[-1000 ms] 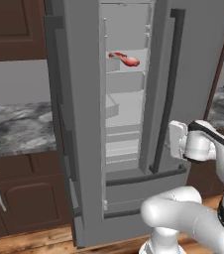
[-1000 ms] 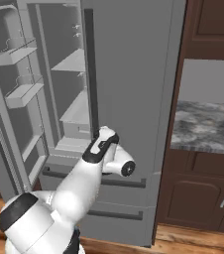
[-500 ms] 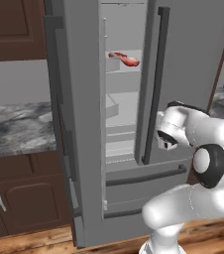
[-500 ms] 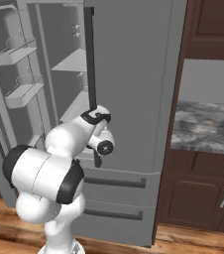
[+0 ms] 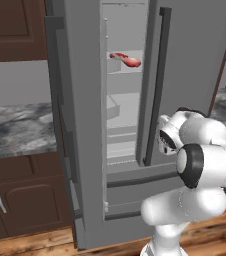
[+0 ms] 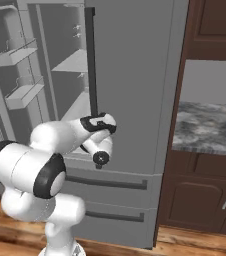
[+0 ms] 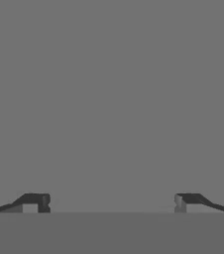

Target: Place the steak on the counter behind the older steak on the same shelf of the fridge to maintain FIFO order. Close the fridge door when finished.

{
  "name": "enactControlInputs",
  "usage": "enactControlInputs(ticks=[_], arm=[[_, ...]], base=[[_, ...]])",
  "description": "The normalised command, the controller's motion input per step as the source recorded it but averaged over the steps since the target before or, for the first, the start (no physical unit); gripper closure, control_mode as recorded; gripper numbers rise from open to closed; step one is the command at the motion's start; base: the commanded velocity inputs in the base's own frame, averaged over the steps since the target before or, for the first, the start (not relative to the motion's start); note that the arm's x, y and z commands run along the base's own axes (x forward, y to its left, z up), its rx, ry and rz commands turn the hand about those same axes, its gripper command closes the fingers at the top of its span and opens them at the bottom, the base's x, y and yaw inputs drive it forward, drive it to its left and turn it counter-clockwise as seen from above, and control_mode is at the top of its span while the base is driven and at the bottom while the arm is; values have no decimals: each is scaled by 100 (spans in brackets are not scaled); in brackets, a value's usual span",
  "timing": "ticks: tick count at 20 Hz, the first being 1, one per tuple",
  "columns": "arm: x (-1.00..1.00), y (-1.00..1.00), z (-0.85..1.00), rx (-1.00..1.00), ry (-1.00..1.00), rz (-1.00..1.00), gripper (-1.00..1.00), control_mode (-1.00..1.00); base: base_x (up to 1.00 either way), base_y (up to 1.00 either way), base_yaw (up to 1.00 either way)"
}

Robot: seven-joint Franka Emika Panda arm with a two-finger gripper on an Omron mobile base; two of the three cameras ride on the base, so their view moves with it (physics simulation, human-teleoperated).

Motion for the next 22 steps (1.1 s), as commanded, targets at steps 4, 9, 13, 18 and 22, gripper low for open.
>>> enactControlInputs(ticks=[4, 9, 13, 18, 22], arm=[[-63, -83, 41, 6, 0, -20, -100, -100], [-76, -50, 64, 4, 0, -15, -100, -100], [-100, -1, 91, 0, 0, -3, -100, -100], [-99, 0, 100, -3, 0, 0, -100, -100], [-92, 0, 100, -9, 0, 0, -100, -100]], base=[[0, 0, 0], [0, 0, 0], [0, 0, 0], [0, 0, 0], [0, 0, 0]])
